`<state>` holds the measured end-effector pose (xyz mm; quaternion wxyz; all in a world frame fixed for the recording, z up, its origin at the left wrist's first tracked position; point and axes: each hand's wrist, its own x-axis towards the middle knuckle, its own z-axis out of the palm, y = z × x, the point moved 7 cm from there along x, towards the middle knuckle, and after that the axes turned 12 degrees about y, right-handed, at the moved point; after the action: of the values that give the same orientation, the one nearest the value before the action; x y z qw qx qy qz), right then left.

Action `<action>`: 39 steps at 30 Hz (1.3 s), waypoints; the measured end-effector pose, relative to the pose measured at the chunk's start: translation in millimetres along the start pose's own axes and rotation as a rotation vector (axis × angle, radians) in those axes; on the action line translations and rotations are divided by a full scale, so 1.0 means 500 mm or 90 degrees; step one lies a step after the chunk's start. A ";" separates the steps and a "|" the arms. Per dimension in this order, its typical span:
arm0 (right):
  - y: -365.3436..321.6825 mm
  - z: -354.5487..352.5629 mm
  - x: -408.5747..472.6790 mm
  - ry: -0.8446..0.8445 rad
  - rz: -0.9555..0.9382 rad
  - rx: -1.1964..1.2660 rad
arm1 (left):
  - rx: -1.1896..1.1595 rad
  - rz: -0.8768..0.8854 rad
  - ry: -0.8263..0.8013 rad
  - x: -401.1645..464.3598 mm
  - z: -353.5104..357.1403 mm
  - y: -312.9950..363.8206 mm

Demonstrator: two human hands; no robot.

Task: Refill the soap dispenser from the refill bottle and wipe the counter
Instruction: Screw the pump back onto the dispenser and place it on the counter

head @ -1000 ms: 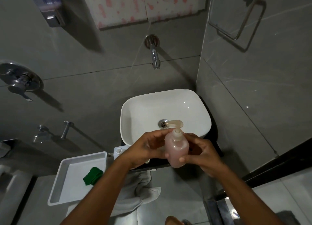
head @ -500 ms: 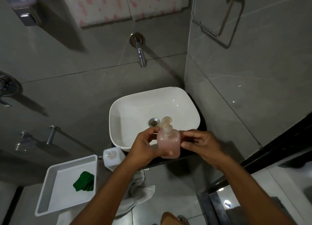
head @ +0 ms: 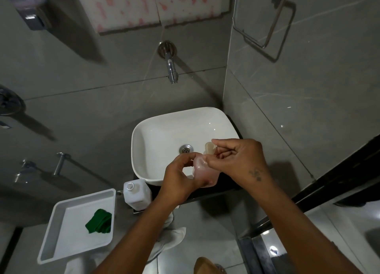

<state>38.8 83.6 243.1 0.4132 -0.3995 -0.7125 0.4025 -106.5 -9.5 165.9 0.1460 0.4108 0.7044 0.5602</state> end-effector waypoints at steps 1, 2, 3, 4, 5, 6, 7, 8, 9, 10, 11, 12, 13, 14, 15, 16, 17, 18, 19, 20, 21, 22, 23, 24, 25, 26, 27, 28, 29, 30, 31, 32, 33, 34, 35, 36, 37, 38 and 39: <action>-0.003 0.000 0.000 -0.002 -0.008 -0.003 | 0.001 0.003 0.001 0.000 0.000 0.001; -0.006 -0.001 0.000 -0.005 -0.014 -0.009 | 0.001 0.005 0.002 0.001 -0.001 0.002; -0.007 -0.002 0.002 -0.007 -0.019 -0.014 | 0.000 0.008 0.001 0.002 0.000 0.004; -0.007 -0.003 0.004 -0.008 -0.023 -0.017 | 0.000 0.011 0.000 0.002 0.001 0.004; -0.006 -0.005 0.007 -0.008 -0.030 -0.020 | 0.000 0.012 -0.002 0.003 0.003 0.005; -0.006 -0.008 0.008 -0.007 -0.036 -0.023 | 0.001 0.013 -0.002 0.003 0.006 0.005; -0.006 -0.010 0.008 -0.006 -0.042 -0.025 | 0.001 0.014 -0.003 0.003 0.008 0.004; -0.006 -0.010 0.007 -0.007 -0.046 -0.025 | 0.002 0.014 -0.004 0.004 0.010 0.003; -0.005 -0.011 0.006 -0.009 -0.048 -0.022 | 0.002 0.014 -0.004 0.004 0.013 0.001; -0.003 -0.011 0.004 -0.015 -0.045 -0.013 | 0.002 0.015 -0.002 0.004 0.014 0.000; 0.002 -0.011 0.003 -0.028 -0.030 0.011 | 0.003 0.016 0.002 0.004 0.016 -0.002; 0.010 -0.012 0.002 -0.046 0.001 0.054 | 0.005 0.017 0.009 0.003 0.017 -0.004; 0.025 -0.014 0.000 -0.060 0.043 0.106 | 0.009 0.019 0.019 0.003 0.019 -0.005; 0.047 -0.018 -0.003 -0.060 0.094 0.155 | 0.012 0.023 0.030 0.002 0.022 -0.006; 0.079 -0.021 -0.008 -0.045 0.155 0.199 | 0.014 0.024 0.039 -0.001 0.026 -0.009; 0.121 -0.021 -0.018 -0.024 0.230 0.229 | 0.014 0.018 0.046 -0.004 0.032 -0.017; 0.168 -0.014 -0.034 -0.016 0.317 0.238 | 0.010 0.005 0.053 -0.008 0.041 -0.028; 0.214 -0.002 -0.057 -0.024 0.400 0.233 | 0.004 -0.008 0.056 -0.013 0.051 -0.041; 0.254 0.012 -0.082 -0.038 0.465 0.228 | -0.002 -0.018 0.052 -0.018 0.065 -0.055; 0.287 0.023 -0.102 -0.044 0.512 0.233 | -0.004 -0.022 0.042 -0.024 0.080 -0.069; 0.313 0.031 -0.117 -0.038 0.544 0.245 | -0.001 -0.024 0.028 -0.029 0.098 -0.082; 0.336 0.034 -0.126 -0.023 0.565 0.260 | 0.003 -0.027 0.010 -0.034 0.116 -0.095; 0.357 0.034 -0.131 -0.005 0.581 0.273 | 0.005 -0.034 -0.009 -0.039 0.136 -0.108; 0.378 0.031 -0.134 0.014 0.595 0.283 | 0.006 -0.040 -0.029 -0.042 0.155 -0.120; 0.399 0.028 -0.135 0.031 0.607 0.289 | 0.010 -0.040 -0.045 -0.044 0.174 -0.130; 0.421 0.025 -0.137 0.047 0.618 0.291 | 0.019 -0.033 -0.055 -0.044 0.192 -0.138; 0.441 0.021 -0.137 0.067 0.630 0.293 | 0.024 -0.029 -0.060 -0.043 0.212 -0.146; 0.463 0.017 -0.137 0.095 0.642 0.298 | 0.020 -0.035 -0.060 -0.041 0.231 -0.155; 0.483 0.014 -0.137 0.125 0.655 0.308 | 0.011 -0.046 -0.055 -0.040 0.249 -0.165; 0.503 0.012 -0.134 0.151 0.664 0.319 | 0.005 -0.060 -0.045 -0.040 0.268 -0.175; 0.522 0.010 -0.131 0.172 0.669 0.329 | 0.002 -0.077 -0.032 -0.042 0.287 -0.186; 0.541 0.009 -0.127 0.190 0.670 0.336 | -0.001 -0.101 -0.019 -0.046 0.306 -0.199; 0.559 0.006 -0.123 0.210 0.667 0.339 | -0.012 -0.126 -0.007 -0.051 0.325 -0.212; 0.575 0.003 -0.120 0.230 0.662 0.338 | -0.024 -0.149 0.007 -0.058 0.343 -0.224; 0.588 0.000 -0.117 0.251 0.659 0.339 | -0.030 -0.167 0.020 -0.064 0.359 -0.235; 0.600 -0.003 -0.116 0.269 0.659 0.338 | -0.029 -0.184 0.030 -0.069 0.373 -0.245; 0.612 -0.003 -0.114 0.283 0.660 0.332 | -0.029 -0.202 0.037 -0.074 0.386 -0.256; 0.623 -0.003 -0.112 0.291 0.658 0.320 | -0.033 -0.219 0.042 -0.078 0.396 -0.265; 0.633 -0.002 -0.110 0.297 0.652 0.307 | -0.039 -0.231 0.045 -0.082 0.404 -0.274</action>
<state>133.5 147.1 -57.4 0.3909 -0.6640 -0.2096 0.6020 -3.3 90.6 -35.9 0.2320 0.2524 0.7541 0.5601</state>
